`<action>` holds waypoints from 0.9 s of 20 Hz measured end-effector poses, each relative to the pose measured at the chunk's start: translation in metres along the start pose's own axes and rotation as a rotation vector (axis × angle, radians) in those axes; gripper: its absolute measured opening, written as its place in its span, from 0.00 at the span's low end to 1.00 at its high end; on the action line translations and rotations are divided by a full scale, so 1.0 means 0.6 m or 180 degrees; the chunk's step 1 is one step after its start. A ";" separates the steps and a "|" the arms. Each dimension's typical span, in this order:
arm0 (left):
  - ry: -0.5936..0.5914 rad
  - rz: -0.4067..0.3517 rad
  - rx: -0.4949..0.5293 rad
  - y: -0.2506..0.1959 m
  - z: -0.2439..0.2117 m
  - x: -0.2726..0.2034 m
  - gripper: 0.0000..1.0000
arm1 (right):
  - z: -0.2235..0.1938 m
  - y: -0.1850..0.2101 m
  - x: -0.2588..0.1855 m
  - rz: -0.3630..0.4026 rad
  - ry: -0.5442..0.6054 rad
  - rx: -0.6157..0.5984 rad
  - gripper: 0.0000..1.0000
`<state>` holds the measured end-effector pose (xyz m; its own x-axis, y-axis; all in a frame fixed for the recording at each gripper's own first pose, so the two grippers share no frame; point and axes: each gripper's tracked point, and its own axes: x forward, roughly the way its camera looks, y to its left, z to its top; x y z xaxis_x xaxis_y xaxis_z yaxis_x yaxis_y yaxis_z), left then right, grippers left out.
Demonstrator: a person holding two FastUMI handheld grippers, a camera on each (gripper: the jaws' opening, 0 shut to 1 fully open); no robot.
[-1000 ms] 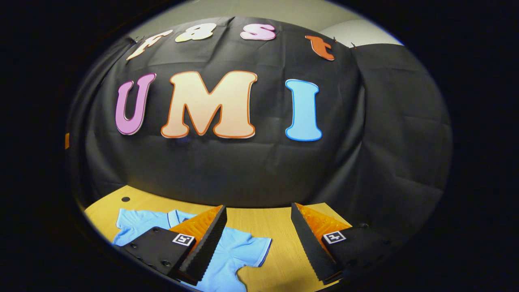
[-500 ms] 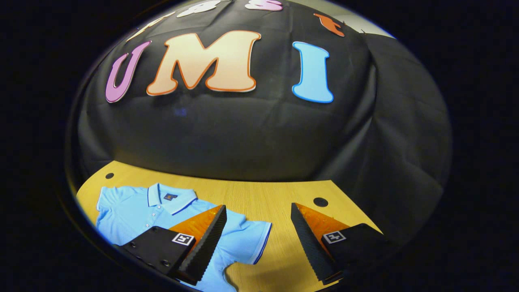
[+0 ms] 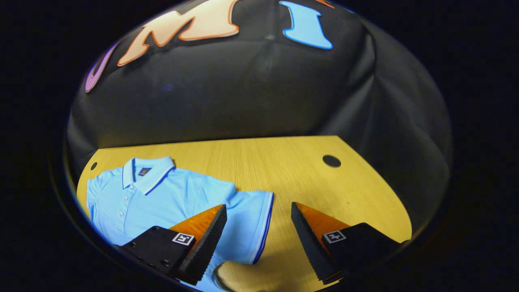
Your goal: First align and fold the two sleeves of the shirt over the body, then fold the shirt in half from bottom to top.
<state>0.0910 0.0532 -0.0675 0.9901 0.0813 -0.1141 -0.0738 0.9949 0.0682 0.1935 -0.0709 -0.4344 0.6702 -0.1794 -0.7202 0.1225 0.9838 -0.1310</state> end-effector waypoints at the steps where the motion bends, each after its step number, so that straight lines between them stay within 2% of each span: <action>1: 0.0017 0.0008 -0.0002 0.003 -0.004 0.000 0.94 | -0.008 0.000 0.008 -0.0018 0.0065 0.0017 0.99; 5: 0.0058 0.0049 0.0002 0.010 -0.012 0.004 0.95 | -0.034 -0.003 0.025 -0.0045 0.0226 0.0033 0.99; 7: 0.0079 0.0054 -0.0012 0.010 -0.017 0.007 0.95 | -0.040 0.004 0.024 0.0011 0.0335 0.0178 1.00; 9: 0.0095 0.0055 -0.0036 0.010 -0.021 0.006 0.95 | -0.047 0.003 0.029 0.0038 0.0428 0.0271 0.94; 13: 0.0131 0.0095 -0.0072 0.017 -0.031 0.006 0.96 | -0.045 0.009 0.031 0.0068 0.0439 0.0291 0.89; 16: 0.0137 0.0126 -0.0086 0.023 -0.032 0.005 0.96 | -0.041 0.026 0.028 0.0177 0.0400 0.0296 0.47; 17: 0.0141 0.0130 -0.0090 0.025 -0.031 0.006 0.96 | -0.043 0.032 0.027 0.0201 0.0403 0.0321 0.39; 18: 0.0149 0.0136 -0.0091 0.027 -0.035 0.005 0.96 | -0.041 0.036 0.027 0.0211 0.0414 0.0349 0.27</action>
<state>0.0902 0.0709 -0.0874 0.9794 0.1257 -0.1579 -0.1199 0.9917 0.0457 0.1891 -0.0528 -0.4659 0.5800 -0.1057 -0.8077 0.1651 0.9862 -0.0105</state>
